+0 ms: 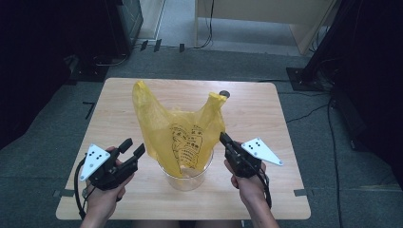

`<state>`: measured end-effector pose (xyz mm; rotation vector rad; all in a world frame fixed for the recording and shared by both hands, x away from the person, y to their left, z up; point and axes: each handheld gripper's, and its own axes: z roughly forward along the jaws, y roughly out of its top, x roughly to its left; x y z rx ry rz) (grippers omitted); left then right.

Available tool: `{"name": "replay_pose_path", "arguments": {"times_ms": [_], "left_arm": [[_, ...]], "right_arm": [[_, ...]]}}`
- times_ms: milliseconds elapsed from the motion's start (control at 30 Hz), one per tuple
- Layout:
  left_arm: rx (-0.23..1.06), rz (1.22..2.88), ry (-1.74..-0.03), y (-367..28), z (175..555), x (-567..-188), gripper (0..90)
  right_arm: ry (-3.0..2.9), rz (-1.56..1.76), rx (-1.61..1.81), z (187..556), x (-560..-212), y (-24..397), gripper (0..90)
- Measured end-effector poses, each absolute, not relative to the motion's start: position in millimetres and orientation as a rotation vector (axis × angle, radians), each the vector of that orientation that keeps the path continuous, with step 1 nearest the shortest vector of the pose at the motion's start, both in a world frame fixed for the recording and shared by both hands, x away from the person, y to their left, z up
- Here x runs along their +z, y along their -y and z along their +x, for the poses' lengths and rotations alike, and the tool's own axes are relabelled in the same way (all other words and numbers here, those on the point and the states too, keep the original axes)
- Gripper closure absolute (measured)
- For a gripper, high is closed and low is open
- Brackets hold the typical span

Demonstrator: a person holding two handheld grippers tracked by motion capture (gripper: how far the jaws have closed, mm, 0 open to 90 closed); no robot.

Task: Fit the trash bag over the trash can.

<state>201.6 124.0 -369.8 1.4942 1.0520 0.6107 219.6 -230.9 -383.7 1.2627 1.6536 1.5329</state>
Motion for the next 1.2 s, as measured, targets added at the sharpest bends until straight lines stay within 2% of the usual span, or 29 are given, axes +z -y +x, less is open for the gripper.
{"name": "replay_pose_path", "arguments": {"times_ms": [67, 100, 167, 200, 233, 267, 300, 400, 800, 967, 1100, 1167, 1200], "left_arm": [[0.621, 1.463, -1.045, -125.4, 197.1, -360.9, 49.5], [0.641, 1.455, -1.043, -125.4, 194.5, -357.1, 49.3], [0.706, 1.463, -1.021, -122.3, 189.2, -350.5, 49.2], [0.726, 1.470, -1.006, -120.1, 187.0, -347.9, 48.7], [0.739, 1.476, -0.993, -116.0, 184.6, -344.2, 47.7], [0.739, 1.476, -0.993, -116.0, 184.6, -344.2, 47.6], [0.738, 1.478, -0.985, -113.7, 183.6, -342.1, 47.4], [0.738, 1.478, -0.972, -108.5, 183.4, -338.5, 47.2], [0.725, 1.498, -0.955, -82.8, 204.0, -325.7, 46.0], [0.748, 1.521, -0.985, -65.9, 222.5, -324.0, 41.4], [0.717, 1.532, -1.023, -57.1, 236.2, -327.9, 35.4], [0.701, 1.539, -1.026, -54.3, 241.4, -332.1, 39.0], [0.702, 1.537, -1.033, -53.9, 242.9, -333.9, 46.6]], "right_arm": [[-1.663, 1.255, 1.530, 218.7, -383.5, 230.5, 88.8], [-1.674, 1.250, 1.540, 218.5, -383.4, 230.6, 85.1], [-1.680, 1.244, 1.544, 218.4, -383.4, 230.7, 83.0], [-1.691, 1.228, 1.548, 218.4, -383.4, 230.5, 78.9], [-1.705, 1.216, 1.577, 217.9, -382.9, 229.9, 69.1], [-1.705, 1.216, 1.577, 217.9, -382.9, 229.9, 69.1], [-1.719, 1.221, 1.590, 217.6, -381.9, 229.0, 63.3], [-1.722, 1.210, 1.606, 217.2, -380.5, 228.7, 59.9], [-1.633, 1.198, 1.656, 219.9, -355.8, 223.3, 56.8], [-1.607, 1.194, 1.663, 223.1, -347.5, 214.2, 53.1], [-1.586, 1.243, 1.607, 227.0, -343.5, 209.1, 46.7], [-1.596, 1.321, 1.563, 233.6, -344.4, 210.2, 49.9], [-1.609, 1.354, 1.561, 237.0, -346.0, 211.5, 57.7]]}}
